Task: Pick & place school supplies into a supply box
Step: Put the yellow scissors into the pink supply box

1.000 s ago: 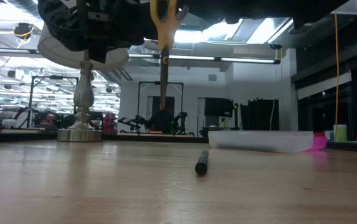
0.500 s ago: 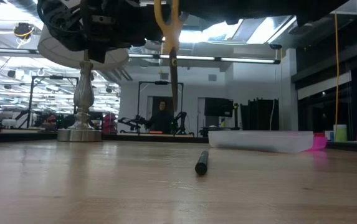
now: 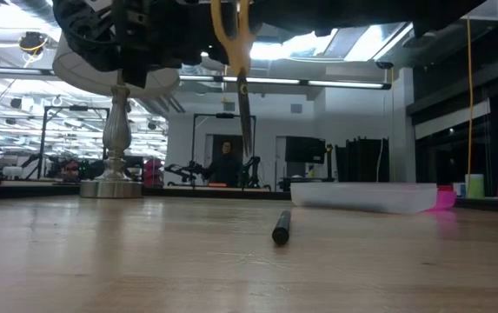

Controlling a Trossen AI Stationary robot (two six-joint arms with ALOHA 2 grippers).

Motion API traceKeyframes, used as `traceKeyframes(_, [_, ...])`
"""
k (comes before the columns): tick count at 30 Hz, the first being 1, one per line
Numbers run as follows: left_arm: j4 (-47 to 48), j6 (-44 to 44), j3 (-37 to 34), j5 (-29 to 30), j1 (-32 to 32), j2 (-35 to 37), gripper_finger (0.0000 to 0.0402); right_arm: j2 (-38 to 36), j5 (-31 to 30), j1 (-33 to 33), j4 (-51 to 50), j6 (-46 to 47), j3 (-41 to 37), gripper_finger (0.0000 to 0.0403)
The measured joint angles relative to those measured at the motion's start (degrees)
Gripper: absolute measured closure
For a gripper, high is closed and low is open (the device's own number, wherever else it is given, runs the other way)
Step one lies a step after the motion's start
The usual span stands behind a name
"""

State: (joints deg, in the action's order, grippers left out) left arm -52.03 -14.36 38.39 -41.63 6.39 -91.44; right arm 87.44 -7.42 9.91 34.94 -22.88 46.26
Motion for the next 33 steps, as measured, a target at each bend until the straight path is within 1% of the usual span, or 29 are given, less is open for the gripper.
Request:
traceKeyframes(4, [0.20, 0.32, 0.00, -0.50, 0.07, 0.30, 0.0205, -0.20, 0.06, -0.02, 0.00, -0.06, 0.00, 0.0360])
traceKeyframes(8, [0.34, 0.89, 0.00, -0.30, 0.44, 0.95, 0.0206, -0.37, 0.17, -0.02, 0.04, -0.06, 0.00, 0.0360])
traceKeyframes(12, [1.15, 2.37, 0.00, -1.04, 2.18, 1.05, 0.0210, -0.37, -0.46, -0.02, -0.40, 0.00, 0.00, 0.0360])
traceKeyframes(14, [1.55, 2.89, 0.00, -2.18, 3.09, 1.05, 0.0210, -0.37, -0.76, 0.02, -0.67, 0.00, 0.00, 0.0360])
traceKeyframes(18, [1.27, 3.34, 0.02, -7.42, 4.90, 1.07, 0.0210, -0.39, 0.48, 0.26, -1.26, 0.03, 0.02, 0.0360])
traceKeyframes(20, [1.14, 4.27, 0.06, -9.08, 6.04, 1.19, 0.0211, -1.21, 1.23, 0.31, -2.67, 0.03, 0.00, 0.0360])
traceKeyframes(24, [1.38, 5.79, 0.11, -9.68, 8.54, 1.20, 0.0212, -4.34, 1.24, 0.40, -5.74, 0.33, 0.04, 0.0360])
traceKeyframes(28, [1.37, 6.17, 0.11, -11.94, 10.53, 1.20, 0.0214, -6.30, 0.72, 0.62, -8.76, 0.64, 0.02, 0.0360])
traceKeyframes(32, [1.62, 6.18, 0.11, -12.76, 11.71, 1.20, 0.0222, -8.73, -3.15, 0.68, -11.90, 2.88, 0.02, 0.0360])
traceKeyframes(33, [1.62, 6.16, 0.11, -12.47, 11.89, 1.20, 0.0225, -9.21, -3.29, 0.63, -12.17, 3.78, 0.00, 0.0360])
